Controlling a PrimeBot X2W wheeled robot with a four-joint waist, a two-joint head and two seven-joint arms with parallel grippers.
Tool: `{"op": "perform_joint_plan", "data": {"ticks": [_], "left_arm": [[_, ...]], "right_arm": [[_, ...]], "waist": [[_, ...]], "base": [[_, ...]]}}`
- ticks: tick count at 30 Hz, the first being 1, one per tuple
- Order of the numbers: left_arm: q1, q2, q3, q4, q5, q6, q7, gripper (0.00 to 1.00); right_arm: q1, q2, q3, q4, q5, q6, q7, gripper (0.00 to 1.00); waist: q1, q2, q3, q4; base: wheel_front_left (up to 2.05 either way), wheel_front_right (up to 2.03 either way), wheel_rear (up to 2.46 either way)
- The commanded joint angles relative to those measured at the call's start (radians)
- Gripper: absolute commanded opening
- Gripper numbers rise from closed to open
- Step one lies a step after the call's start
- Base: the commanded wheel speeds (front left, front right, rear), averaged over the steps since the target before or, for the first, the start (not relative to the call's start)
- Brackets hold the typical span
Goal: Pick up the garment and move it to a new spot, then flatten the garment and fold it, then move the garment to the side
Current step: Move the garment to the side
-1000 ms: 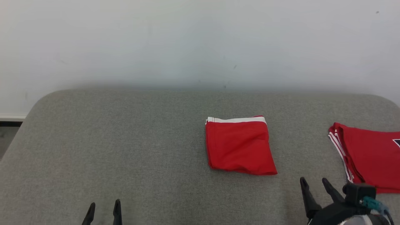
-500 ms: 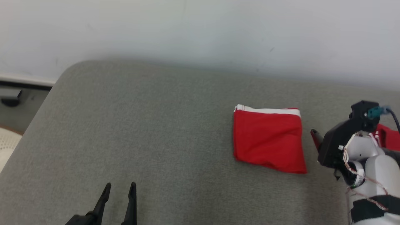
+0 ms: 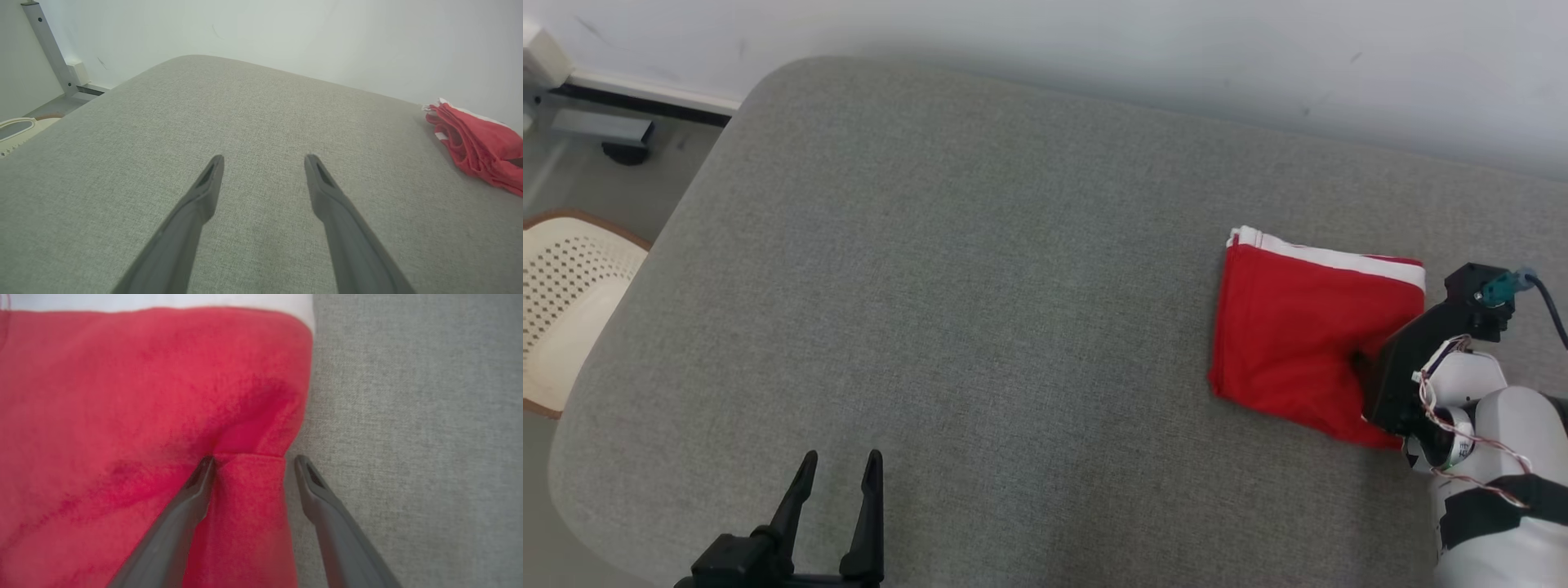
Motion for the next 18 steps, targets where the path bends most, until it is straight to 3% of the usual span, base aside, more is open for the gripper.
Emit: {"op": "perform_joint_plan", "data": {"ticks": [1,2,3,4,6,18], "left_arm": [[-0.026,-0.004,-0.002,0.007,0.001,-0.006,-0.007,1.0],[-0.026,-0.004,-0.003,0.01,0.001,-0.007,-0.008,1.0],[-0.027,-0.003,-0.004,0.014,0.0,-0.007,-0.009,1.0],[-0.031,-0.003,-0.004,0.017,0.0,-0.008,-0.01,1.0],[-0.039,-0.002,-0.005,0.023,-0.002,-0.013,-0.011,1.0],[-0.009,0.011,0.006,0.043,-0.012,-0.011,-0.018,1.0]], "right_arm": [[-0.011,0.001,-0.006,0.025,-0.004,-0.002,0.002,1.0],[-0.008,0.003,-0.009,0.038,-0.007,-0.002,0.004,1.0],[-0.009,0.005,-0.008,0.047,-0.01,-0.002,0.006,0.58],[-0.012,0.006,-0.007,0.055,-0.009,-0.002,0.004,0.42],[-0.017,0.01,0.005,0.067,0.0,-0.002,-0.008,0.0],[0.007,-0.029,0.135,-0.011,0.088,-0.002,-0.057,0.0]], "waist": [[-0.0002,-0.0001,0.018,0.015],[-0.0002,-0.0001,0.018,0.014],[-0.0002,-0.0001,0.018,0.012],[-0.0002,-0.0001,0.019,0.01],[-0.0002,-0.0001,0.019,0.005],[-0.0002,-0.0001,-0.056,-0.086]], "base": [[0.0,0.0,0.0],[0.0,0.0,0.0],[0.0,0.0,0.0],[0.0,0.0,0.0],[0.0,0.0,0.0],[0.0,0.0,0.0]]}}
